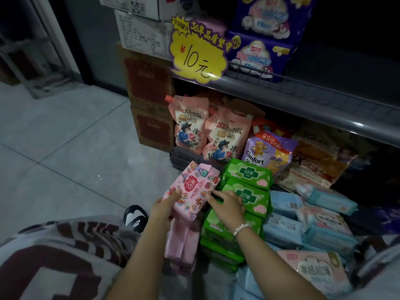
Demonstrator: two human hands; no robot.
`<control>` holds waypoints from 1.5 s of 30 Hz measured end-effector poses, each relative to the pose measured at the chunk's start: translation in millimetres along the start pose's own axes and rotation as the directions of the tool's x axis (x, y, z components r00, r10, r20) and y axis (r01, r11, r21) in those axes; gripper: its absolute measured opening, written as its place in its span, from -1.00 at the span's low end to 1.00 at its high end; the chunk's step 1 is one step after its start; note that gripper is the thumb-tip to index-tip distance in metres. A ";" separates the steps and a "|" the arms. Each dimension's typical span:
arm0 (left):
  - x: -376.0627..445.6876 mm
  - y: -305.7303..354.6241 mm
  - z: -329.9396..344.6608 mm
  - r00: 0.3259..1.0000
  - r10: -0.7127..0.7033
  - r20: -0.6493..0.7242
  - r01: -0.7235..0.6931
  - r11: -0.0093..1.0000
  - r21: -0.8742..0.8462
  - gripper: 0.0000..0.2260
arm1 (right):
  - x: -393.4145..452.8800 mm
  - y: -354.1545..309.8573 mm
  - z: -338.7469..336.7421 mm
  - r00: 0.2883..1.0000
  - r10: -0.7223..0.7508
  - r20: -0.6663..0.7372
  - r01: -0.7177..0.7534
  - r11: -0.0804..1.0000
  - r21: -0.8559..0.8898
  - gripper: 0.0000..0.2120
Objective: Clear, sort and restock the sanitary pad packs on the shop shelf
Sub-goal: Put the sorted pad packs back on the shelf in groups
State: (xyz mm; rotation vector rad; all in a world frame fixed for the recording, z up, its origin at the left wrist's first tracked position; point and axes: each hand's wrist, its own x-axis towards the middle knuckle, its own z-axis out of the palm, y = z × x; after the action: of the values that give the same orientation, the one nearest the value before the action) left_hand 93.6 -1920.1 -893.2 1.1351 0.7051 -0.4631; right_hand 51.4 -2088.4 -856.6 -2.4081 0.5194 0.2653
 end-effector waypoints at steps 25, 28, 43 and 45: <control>-17.0 -66.5 -19.3 0.949 0.250 -0.192 -0.116 0.843 0.525 -0.62 | -19.9 57.1 -65.2 0.999 0.033 0.004 -0.014 0.314 0.949 -0.34; -7.8 -84.4 -25.0 0.950 0.205 -0.233 -0.045 0.833 0.551 -0.65 | -19.2 62.5 -60.0 0.999 0.048 0.008 -0.021 0.260 0.965 -0.29; -16.5 -40.0 -24.9 0.929 0.337 -0.152 -0.033 0.484 0.874 -0.46 | -13.4 66.2 -60.0 0.992 0.085 0.091 -0.104 0.166 0.981 -0.34; -32.9 -16.9 -22.9 0.917 0.320 -0.239 -0.088 0.746 0.660 -0.55 | -16.8 60.6 -63.9 0.993 0.083 0.090 -0.103 0.171 0.980 -0.42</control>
State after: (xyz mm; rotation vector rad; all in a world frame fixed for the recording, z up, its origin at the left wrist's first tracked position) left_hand 53.2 -1905.5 -886.4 1.9649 0.7233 -0.3190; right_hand 13.9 -2167.1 -836.2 -1.0196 0.5715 -0.0482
